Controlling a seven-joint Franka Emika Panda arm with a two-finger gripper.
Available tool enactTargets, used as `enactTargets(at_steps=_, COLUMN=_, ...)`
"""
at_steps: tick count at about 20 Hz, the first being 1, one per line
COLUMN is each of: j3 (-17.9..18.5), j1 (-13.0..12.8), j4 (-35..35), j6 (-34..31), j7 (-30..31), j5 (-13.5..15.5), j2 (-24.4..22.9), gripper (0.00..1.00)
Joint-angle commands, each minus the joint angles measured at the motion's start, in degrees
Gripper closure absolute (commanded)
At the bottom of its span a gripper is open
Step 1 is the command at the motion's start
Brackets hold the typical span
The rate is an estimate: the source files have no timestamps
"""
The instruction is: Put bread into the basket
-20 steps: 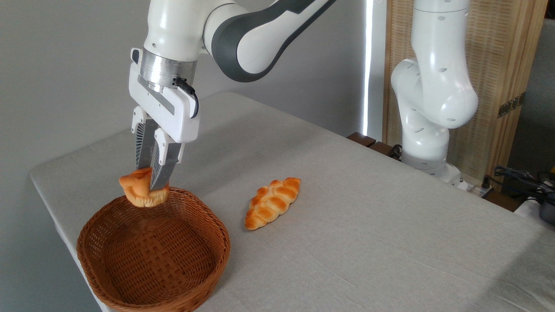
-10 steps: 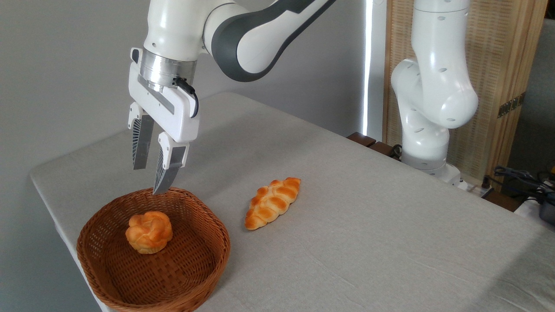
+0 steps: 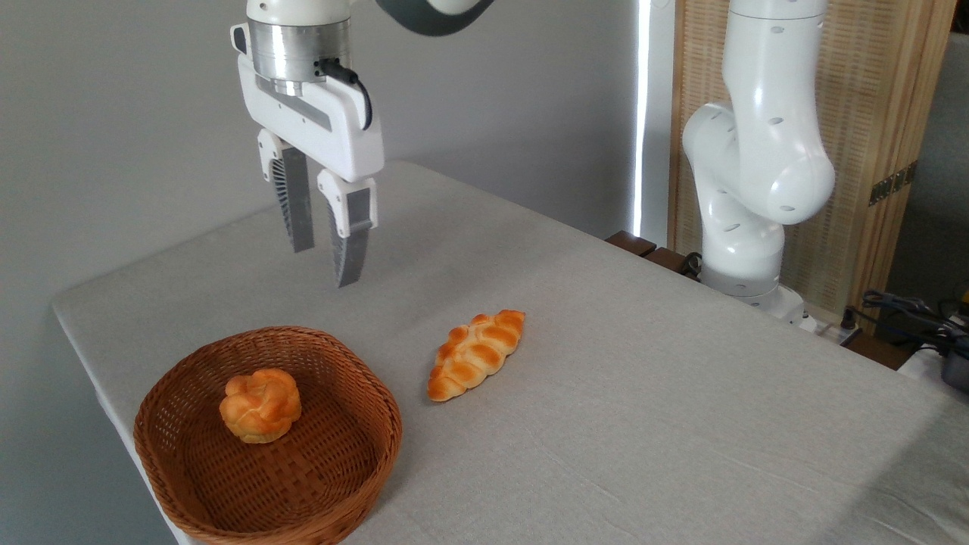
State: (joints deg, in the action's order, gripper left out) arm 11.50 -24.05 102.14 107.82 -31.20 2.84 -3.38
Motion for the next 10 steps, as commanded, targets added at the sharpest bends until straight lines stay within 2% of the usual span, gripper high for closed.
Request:
enactTargets(at_steps=1, j3=1.5, j1=-0.2, j4=-0.8, j6=-4.5, j7=-0.1, j5=-3.8, j2=0.2, gripper=0.0)
enactTargets(at_steps=4, j3=1.6, j1=-0.2, j4=-0.8, j6=-5.3, j7=0.3, j5=-4.0, j2=-0.2, gripper=0.0)
enactTargets(at_steps=6, j3=3.7, j1=-0.2, j4=-0.9, j6=-5.1, j7=-0.3, j5=-3.2, j2=-1.0, gripper=0.0)
enactTargets(at_steps=10, j3=5.4, j1=-0.2, j4=-0.9, j6=-5.0, j7=-7.1, j5=-3.1, j2=-1.3, gripper=0.0)
